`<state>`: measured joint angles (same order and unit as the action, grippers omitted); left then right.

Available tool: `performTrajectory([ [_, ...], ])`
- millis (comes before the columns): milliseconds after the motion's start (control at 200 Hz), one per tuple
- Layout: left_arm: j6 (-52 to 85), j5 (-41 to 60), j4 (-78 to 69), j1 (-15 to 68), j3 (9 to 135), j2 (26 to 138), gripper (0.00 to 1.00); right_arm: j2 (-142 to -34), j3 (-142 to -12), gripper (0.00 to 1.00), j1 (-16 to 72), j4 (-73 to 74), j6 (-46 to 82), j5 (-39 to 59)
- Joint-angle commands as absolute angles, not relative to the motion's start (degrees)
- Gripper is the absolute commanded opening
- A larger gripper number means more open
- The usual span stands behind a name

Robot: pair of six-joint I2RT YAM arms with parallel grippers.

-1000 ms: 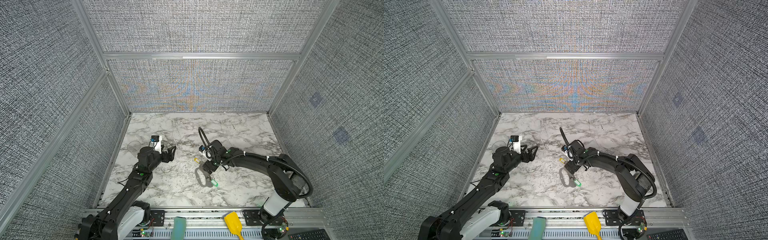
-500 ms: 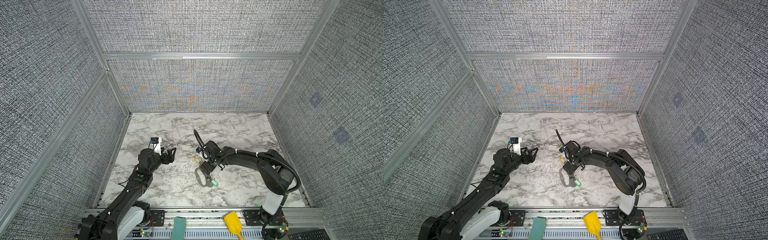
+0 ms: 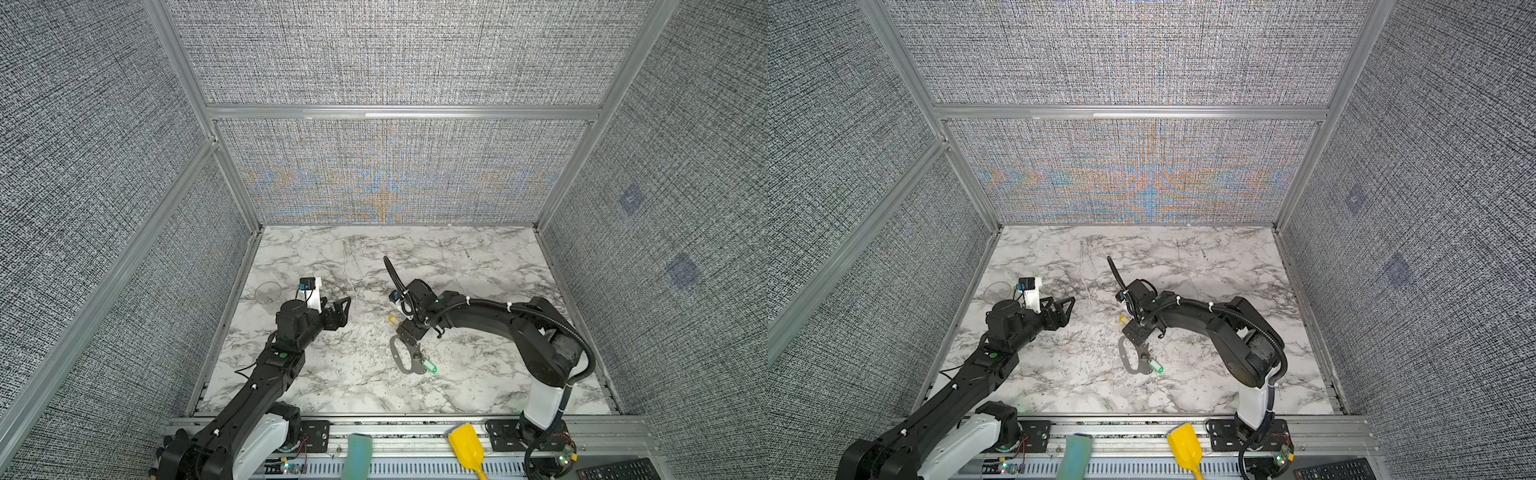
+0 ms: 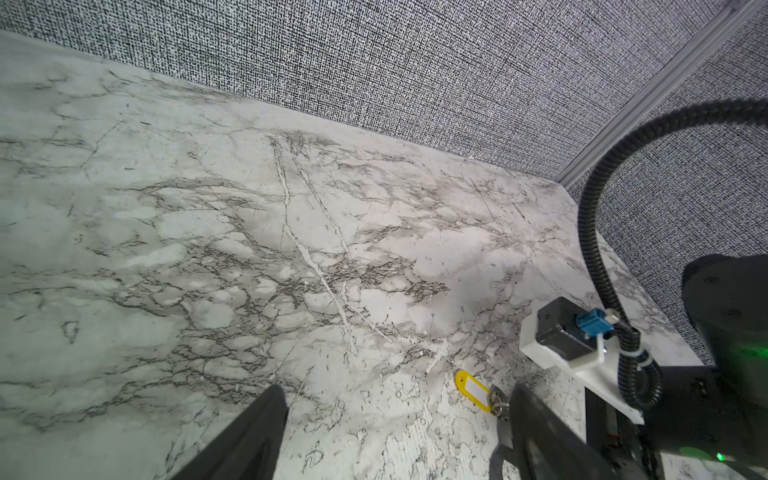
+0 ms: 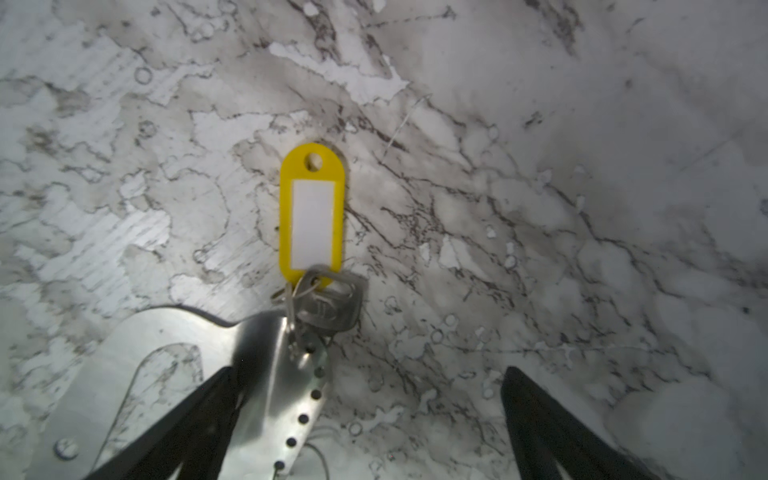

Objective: Remove the keys from the keyring
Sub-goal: 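Lower the right gripper and close it on the keyring's metal ring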

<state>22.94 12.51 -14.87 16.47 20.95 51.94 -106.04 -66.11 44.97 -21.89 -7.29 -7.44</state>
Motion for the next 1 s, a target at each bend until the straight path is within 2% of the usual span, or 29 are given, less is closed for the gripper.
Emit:
performTrajectory([
  [0, 22.66, 12.05, -13.30, 16.65, 20.92, 51.35, 0.85, -105.00, -65.59, 0.99, 44.63, -24.69, -8.96, -14.16],
  [160, 22.50, 11.89, -12.44, 16.67, 20.97, 50.89, 0.85, -100.11, -64.42, 0.96, 44.52, -23.88, -10.93, -5.25],
  [280, 22.68, 11.94, -12.27, 16.70, 21.04, 50.55, 0.85, -96.89, -63.46, 0.88, 44.34, -22.67, -9.29, -0.34],
  [385, 22.77, 11.82, -12.35, 16.84, 21.01, 50.12, 0.85, -97.18, -63.76, 0.64, 43.96, -22.94, -6.88, 3.01],
  [565, 22.68, 11.78, -12.14, 16.95, 20.97, 49.66, 0.85, -100.88, -65.44, 0.41, 43.73, -23.90, -5.33, 4.98],
  [770, 22.77, 11.66, -12.05, 16.93, 20.29, 48.98, 0.85, -103.85, -67.02, 0.31, 43.61, -23.51, -4.69, 7.07],
  [996, 22.59, 11.07, -12.02, 17.00, 19.61, 48.13, 0.85, -105.88, -68.50, 0.27, 43.33, -23.55, -4.21, 6.40],
])
